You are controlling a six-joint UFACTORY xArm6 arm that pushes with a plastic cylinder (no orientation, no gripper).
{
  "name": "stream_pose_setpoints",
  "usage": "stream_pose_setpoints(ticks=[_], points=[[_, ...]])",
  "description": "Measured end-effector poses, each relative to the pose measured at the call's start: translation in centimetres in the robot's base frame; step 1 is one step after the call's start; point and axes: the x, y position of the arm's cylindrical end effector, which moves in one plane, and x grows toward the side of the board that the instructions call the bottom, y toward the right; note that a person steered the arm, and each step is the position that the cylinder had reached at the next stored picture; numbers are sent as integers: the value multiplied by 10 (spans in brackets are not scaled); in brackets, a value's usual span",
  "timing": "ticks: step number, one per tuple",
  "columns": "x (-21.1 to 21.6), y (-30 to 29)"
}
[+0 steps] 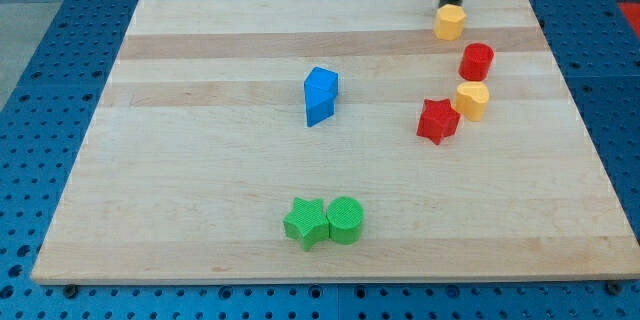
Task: Keep the yellow hexagon in between the red blocks
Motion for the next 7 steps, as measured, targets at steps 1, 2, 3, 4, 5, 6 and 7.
stream_pose_setpoints(ticks=[1,2,3,4,5,6,7], points=[[7,-27],[22,-26],[-2,-25],[-25,4],[-16,16],[8,13],[28,12]])
